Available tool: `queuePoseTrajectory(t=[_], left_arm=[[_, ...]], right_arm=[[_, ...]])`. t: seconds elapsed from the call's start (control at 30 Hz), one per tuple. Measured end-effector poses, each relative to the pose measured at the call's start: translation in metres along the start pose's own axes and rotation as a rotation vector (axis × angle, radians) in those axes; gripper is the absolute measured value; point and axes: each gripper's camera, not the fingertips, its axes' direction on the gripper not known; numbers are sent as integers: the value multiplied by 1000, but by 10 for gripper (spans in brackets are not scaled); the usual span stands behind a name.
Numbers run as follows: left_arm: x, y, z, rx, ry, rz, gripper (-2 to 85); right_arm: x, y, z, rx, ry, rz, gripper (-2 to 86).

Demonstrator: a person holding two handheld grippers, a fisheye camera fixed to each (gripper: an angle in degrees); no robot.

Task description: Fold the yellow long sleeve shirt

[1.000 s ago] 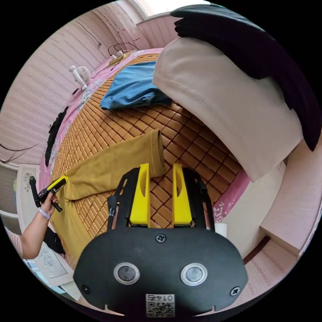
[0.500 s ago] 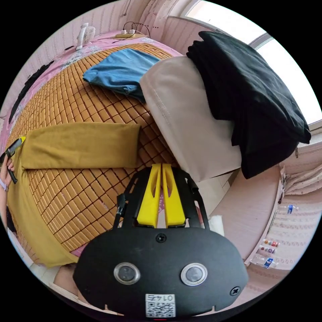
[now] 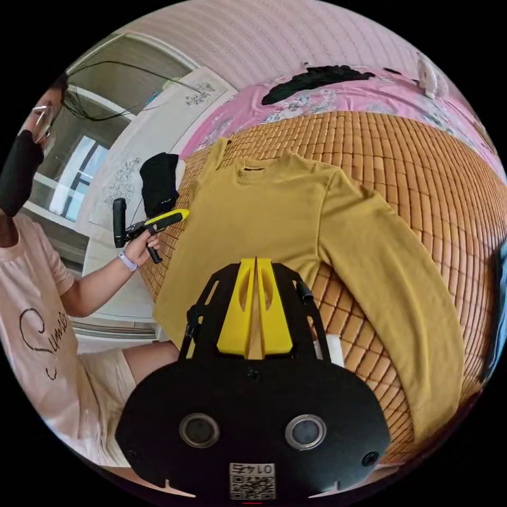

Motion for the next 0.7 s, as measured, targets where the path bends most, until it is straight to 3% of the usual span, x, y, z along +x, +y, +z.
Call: queuePoseTrajectory(t=[0.1, 0.17, 0.27, 0.5, 0.63, 0.7], left_arm=[[-46, 55, -39, 21, 3, -140, 19], [-62, 82, -54, 32, -22, -202, 24], [-81, 111, -69, 13, 4, -283, 35], [-87, 138, -90, -44, 18, -275, 14], [-91, 140, -107, -67, -20, -214, -3], [-98, 146, -119, -53, -13, -200, -6]], right_arm=[[-44, -111, 71, 26, 40, -169, 14], [-90, -195, 122, 90, 2, -299, 64], [-151, -282, 201, 24, -29, -393, 136], [-238, -361, 398, -219, 90, -366, 129], [-248, -381, 482, -280, 348, -277, 116], [-257, -380, 497, -231, 424, -336, 88]])
